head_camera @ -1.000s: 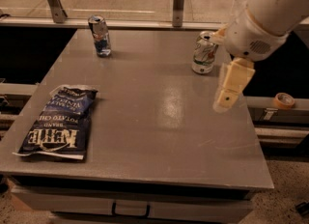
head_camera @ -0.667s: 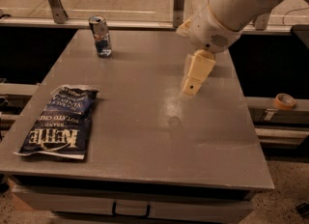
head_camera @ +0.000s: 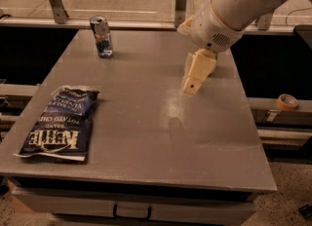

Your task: Move redbull can near 7up can

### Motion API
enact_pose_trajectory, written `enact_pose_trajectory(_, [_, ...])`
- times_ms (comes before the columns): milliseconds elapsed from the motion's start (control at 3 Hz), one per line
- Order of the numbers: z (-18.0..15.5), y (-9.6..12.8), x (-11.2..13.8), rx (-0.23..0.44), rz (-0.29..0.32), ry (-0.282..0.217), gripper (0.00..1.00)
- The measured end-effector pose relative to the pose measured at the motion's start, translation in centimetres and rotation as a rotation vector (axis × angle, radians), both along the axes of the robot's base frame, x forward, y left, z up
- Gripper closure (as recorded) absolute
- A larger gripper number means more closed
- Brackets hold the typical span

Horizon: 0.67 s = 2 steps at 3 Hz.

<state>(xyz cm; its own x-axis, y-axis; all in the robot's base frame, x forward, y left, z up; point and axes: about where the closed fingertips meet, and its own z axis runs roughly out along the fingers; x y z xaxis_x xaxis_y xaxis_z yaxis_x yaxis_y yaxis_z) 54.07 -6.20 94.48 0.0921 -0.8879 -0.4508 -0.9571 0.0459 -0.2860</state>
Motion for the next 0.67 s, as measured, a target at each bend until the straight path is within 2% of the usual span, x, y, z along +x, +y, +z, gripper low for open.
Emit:
enact_pose_trajectory(333, [-0.4,3.8,2.9,0.065,0.011,-0.018,0.0])
enact_pose_trajectory(667, [-0.6,8.2,7.2,0.152,0.028,-0.052,0.0])
